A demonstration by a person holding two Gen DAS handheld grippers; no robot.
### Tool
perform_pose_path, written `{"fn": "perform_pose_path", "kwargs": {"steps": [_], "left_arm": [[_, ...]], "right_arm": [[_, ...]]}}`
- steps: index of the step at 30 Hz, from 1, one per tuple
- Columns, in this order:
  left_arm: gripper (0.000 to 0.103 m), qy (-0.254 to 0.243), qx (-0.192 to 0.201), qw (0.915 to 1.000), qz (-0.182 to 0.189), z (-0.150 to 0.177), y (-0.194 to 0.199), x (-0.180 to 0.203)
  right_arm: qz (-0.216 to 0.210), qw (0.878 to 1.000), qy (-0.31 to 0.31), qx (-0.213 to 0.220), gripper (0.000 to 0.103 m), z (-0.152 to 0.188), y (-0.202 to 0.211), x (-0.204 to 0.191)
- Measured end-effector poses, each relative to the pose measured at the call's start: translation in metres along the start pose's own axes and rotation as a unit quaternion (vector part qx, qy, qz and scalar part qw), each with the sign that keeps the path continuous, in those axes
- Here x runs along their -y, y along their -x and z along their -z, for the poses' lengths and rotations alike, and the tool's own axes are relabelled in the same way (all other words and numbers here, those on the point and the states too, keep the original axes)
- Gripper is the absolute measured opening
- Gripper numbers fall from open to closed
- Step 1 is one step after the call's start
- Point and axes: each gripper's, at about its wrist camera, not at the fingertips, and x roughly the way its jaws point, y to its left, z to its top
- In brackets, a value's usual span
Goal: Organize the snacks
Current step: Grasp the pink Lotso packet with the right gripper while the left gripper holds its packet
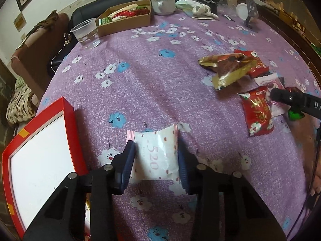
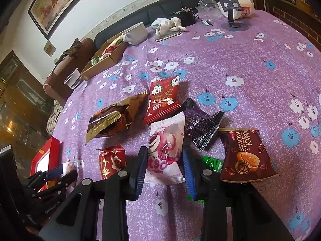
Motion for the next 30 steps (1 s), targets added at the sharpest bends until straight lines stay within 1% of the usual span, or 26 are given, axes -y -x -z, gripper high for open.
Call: {"fn": "perform_pose_path", "kwargs": {"steps": [2, 6, 8, 9, 15, 18, 22, 24, 27, 28, 30], "left_arm": [[0.034, 0.004, 0.006, 0.9999, 0.009, 0.001, 0.002, 0.000], [0.028, 0.016, 0.017, 0.9993, 0.029, 0.003, 0.012, 0.001], [0.027, 0.017, 0.023, 0.9990, 0.036, 0.003, 0.016, 0.003], [0.026, 0.017, 0.025, 0.9987, 0.041, 0.004, 0.019, 0.005], [0.024, 0.014, 0.036, 0.9971, 0.066, 0.011, 0.026, 0.019], [0.023, 0.024, 0.041, 0.9959, 0.077, 0.014, 0.029, 0.017], [0.022, 0.042, 0.046, 0.9943, 0.087, 0.017, 0.034, 0.012], [0.022, 0.044, 0.045, 0.9937, 0.093, 0.019, 0.034, 0.012], [0.022, 0.050, 0.045, 0.9935, 0.092, 0.020, 0.032, 0.012], [0.022, 0.052, 0.044, 0.9933, 0.093, 0.019, 0.032, 0.011], [0.022, 0.053, 0.042, 0.9934, 0.092, 0.019, 0.030, 0.010]], "right_arm": [[-0.017, 1.000, -0.007, -0.007, 0.034, 0.001, 0.000, 0.001], [-0.030, 0.999, -0.011, -0.005, 0.030, 0.001, 0.003, 0.001], [-0.045, 0.999, -0.015, -0.004, 0.025, 0.000, 0.005, 0.001], [-0.049, 0.999, -0.015, -0.005, 0.025, 0.000, 0.005, 0.001], [-0.067, 0.997, -0.023, -0.018, 0.024, 0.001, 0.003, 0.002], [-0.096, 0.994, -0.035, -0.023, 0.020, 0.001, 0.003, 0.005], [-0.116, 0.992, -0.041, -0.028, 0.019, 0.001, 0.003, 0.005], [-0.112, 0.992, -0.040, -0.033, 0.019, 0.001, 0.001, 0.004], [-0.108, 0.993, -0.030, -0.032, 0.019, 0.002, 0.002, 0.000], [-0.107, 0.993, -0.027, -0.034, 0.022, 0.002, 0.001, -0.002], [-0.110, 0.992, -0.023, -0.053, 0.024, 0.004, -0.007, -0.005]]}}
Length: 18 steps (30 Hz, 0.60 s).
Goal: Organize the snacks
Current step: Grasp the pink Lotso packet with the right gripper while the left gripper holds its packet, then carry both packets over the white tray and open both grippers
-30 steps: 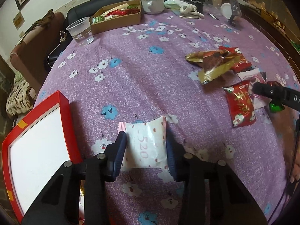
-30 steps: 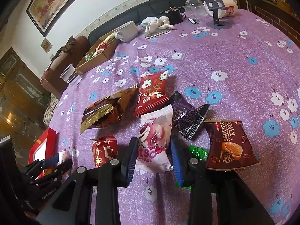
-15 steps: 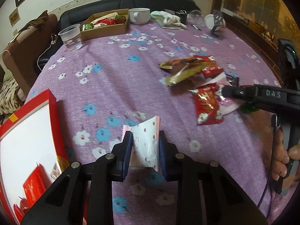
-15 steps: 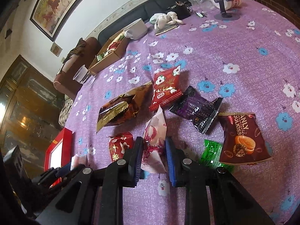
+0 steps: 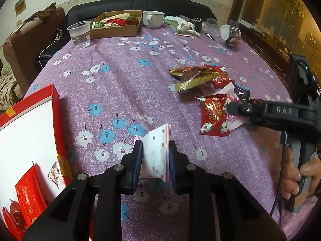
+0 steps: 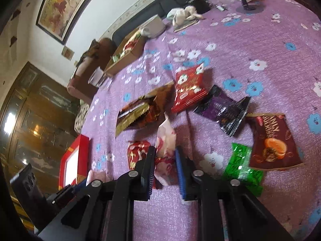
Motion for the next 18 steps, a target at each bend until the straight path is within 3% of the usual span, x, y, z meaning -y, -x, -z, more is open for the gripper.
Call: {"fn": "perform_pose_path", "kwargs": {"steps": [6, 10, 18], "left_arm": [[0.018, 0.031, -0.028, 0.9991, -0.001, 0.005, -0.014, -0.016], [0.011, 0.039, -0.017, 0.9990, 0.008, 0.007, -0.010, -0.022], [0.010, 0.044, 0.011, 0.9987, 0.023, 0.005, -0.002, -0.024]], "right_arm": [[0.004, 1.000, 0.000, 0.001, 0.020, 0.001, -0.003, 0.000], [-0.004, 1.000, 0.001, 0.020, 0.019, 0.002, 0.004, -0.002], [-0.029, 0.998, -0.017, 0.053, 0.019, -0.002, 0.019, 0.004]]}}
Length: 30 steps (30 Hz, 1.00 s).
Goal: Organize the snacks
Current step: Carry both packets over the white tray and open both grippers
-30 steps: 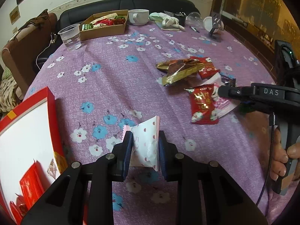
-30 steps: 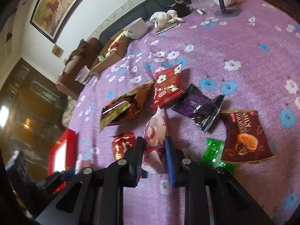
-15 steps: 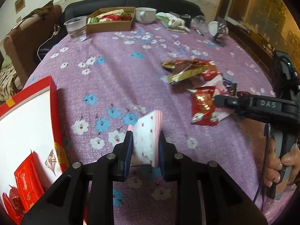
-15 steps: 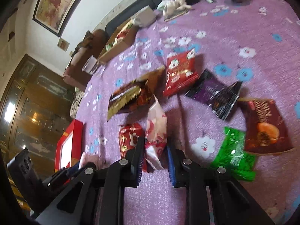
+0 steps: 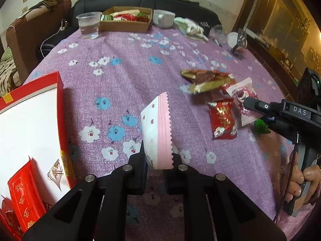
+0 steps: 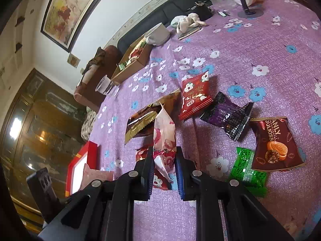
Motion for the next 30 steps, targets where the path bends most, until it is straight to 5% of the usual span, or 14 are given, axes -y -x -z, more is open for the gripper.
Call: {"fn": "perform_pose_path", "kwargs": {"steps": [10, 15, 22, 30], "left_arm": [[0.010, -0.017, 0.057, 0.9983, -0.001, 0.006, 0.052, -0.003], [0.010, -0.002, 0.091, 0.9950, -0.041, 0.027, 0.092, -0.035], [0.010, 0.051, 0.107, 0.9861, -0.117, 0.049, 0.126, -0.104], [0.010, 0.091, 0.100, 0.9817, -0.134, 0.071, 0.128, -0.143]], "right_arm": [[-0.095, 0.989, 0.056, 0.100, 0.019, 0.003, 0.038, -0.030], [-0.135, 0.988, 0.061, 0.048, 0.019, 0.015, 0.017, -0.051], [-0.189, 0.972, 0.131, -0.050, 0.018, 0.063, -0.034, -0.142], [-0.196, 0.957, 0.184, -0.111, 0.018, 0.115, -0.085, -0.209]]}}
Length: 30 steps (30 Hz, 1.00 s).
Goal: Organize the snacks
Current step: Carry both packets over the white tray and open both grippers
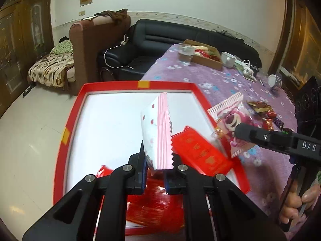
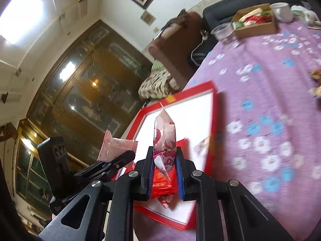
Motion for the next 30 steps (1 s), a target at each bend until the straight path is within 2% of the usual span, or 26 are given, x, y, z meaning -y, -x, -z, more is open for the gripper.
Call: {"fn": "perform_pose_path", "kwargs": {"steps": [6, 10, 11, 12, 13, 14, 15, 16, 20, 26, 30], "left_arm": [[0.011, 0.005, -0.009, 0.9999, -0.008, 0.004, -0.006, -0.010], [0.011, -0.010, -0.010, 0.9995, -0.030, 0.007, -0.007, -0.008], [0.015, -0.014, -0.010, 0.9993, -0.034, 0.008, -0.007, -0.007], [0.028, -0.016, -0.011, 0.9990, -0.040, 0.008, -0.008, -0.006], [0.037, -0.013, -0.011, 0.9987, -0.049, 0.008, -0.008, -0.006], [0.058, -0.011, -0.008, 0.9984, -0.055, 0.008, -0.007, -0.008], [0.073, -0.007, 0.003, 0.9976, -0.068, 0.008, -0.003, -0.008], [0.077, -0.005, 0.010, 0.9969, -0.077, 0.007, -0.001, -0.011], [0.079, -0.008, 0.036, 0.9941, -0.102, 0.004, 0.009, -0.011], [0.079, -0.039, 0.027, 0.9956, -0.081, 0.006, 0.004, 0.015], [0.079, -0.088, 0.021, 0.9935, -0.069, 0.009, 0.001, 0.047]], "right_arm": [[0.006, 1.000, 0.011, -0.025, 0.019, 0.007, -0.024, -0.009], [0.028, 0.998, 0.037, -0.031, 0.023, 0.013, -0.036, -0.022], [0.029, 0.998, 0.042, -0.030, 0.026, 0.014, -0.037, -0.024], [0.030, 0.998, 0.048, -0.027, 0.029, 0.015, -0.036, -0.026], [0.031, 0.998, 0.055, -0.021, 0.039, 0.017, -0.033, -0.029], [0.030, 0.998, 0.058, -0.016, 0.050, 0.019, -0.029, -0.031], [0.027, 0.998, 0.060, -0.011, 0.054, 0.020, -0.026, -0.031], [0.024, 0.998, 0.062, -0.004, 0.060, 0.020, -0.020, -0.031], [0.048, 0.996, 0.065, 0.026, 0.069, 0.019, 0.000, -0.022], [0.072, 0.996, 0.012, 0.053, 0.070, 0.014, 0.033, 0.012], [0.093, 0.993, -0.007, 0.072, 0.070, 0.011, 0.060, 0.033]]}}
